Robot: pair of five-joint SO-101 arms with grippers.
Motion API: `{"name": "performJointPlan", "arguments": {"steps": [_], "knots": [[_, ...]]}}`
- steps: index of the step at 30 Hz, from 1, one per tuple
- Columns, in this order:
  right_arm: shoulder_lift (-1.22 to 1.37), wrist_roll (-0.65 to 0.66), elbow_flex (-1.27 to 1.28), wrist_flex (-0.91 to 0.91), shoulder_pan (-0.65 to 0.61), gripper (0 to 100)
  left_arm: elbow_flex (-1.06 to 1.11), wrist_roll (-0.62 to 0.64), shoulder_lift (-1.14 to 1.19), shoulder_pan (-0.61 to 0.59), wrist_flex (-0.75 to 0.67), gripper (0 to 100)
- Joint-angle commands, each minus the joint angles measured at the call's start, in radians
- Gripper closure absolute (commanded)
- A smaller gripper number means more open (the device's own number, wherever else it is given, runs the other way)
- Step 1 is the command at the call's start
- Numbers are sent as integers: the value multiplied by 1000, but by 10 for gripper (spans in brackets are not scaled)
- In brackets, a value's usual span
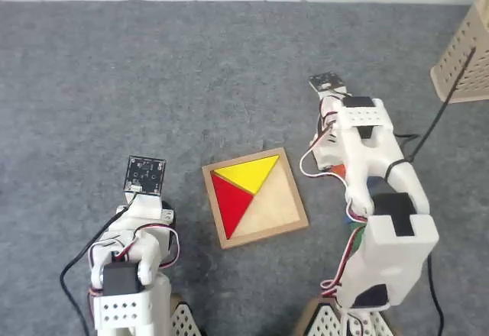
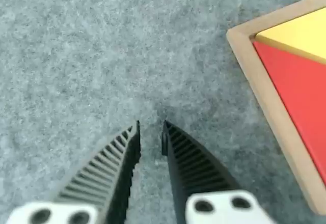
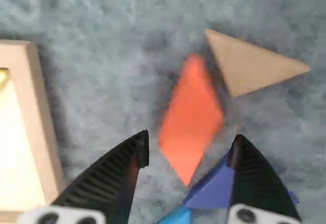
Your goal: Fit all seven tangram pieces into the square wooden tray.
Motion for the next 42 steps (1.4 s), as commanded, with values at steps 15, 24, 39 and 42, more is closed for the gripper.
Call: {"name": "performJointPlan", "arguments": {"steps": [15, 24, 39, 42], "knots": [[-27, 11, 21, -64, -47, 930, -8, 8, -23, 2, 0, 929], [-452, 20, 305, -139, -131, 980, -8, 8, -23, 2, 0, 929], [-693, 460, 560, -185, -466, 979, -8, 8, -23, 2, 0, 929], [-693, 548, 557, -194, -478, 979, -8, 8, -23, 2, 0, 929]]}}
